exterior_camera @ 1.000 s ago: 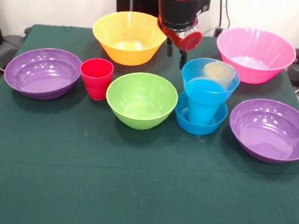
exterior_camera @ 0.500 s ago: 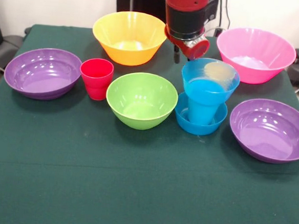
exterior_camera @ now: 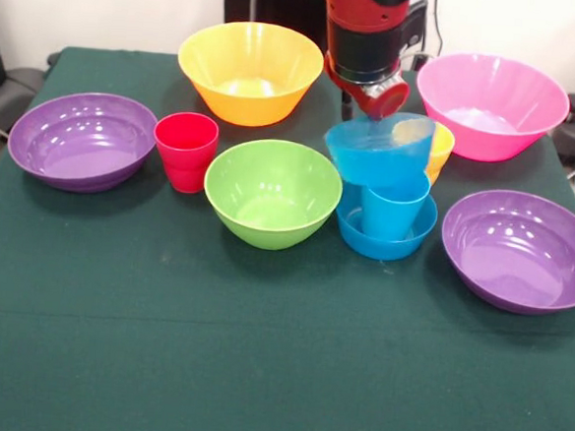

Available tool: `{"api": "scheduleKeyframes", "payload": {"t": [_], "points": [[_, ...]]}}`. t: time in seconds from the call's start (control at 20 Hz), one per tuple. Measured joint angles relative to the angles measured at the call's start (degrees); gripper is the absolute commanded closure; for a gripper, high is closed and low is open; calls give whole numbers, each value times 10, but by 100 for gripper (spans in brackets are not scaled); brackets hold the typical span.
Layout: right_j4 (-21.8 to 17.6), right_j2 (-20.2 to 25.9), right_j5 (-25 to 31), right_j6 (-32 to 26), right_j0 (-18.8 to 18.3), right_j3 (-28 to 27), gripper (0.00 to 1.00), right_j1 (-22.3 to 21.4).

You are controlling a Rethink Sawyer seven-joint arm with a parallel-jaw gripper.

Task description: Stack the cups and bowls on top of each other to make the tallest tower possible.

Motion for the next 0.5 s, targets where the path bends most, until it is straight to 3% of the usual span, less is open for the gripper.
{"api": "scheduleKeyframes", "payload": {"t": [0.5], "points": [[0, 0, 21, 0, -1, -2, 0, -5]]}}
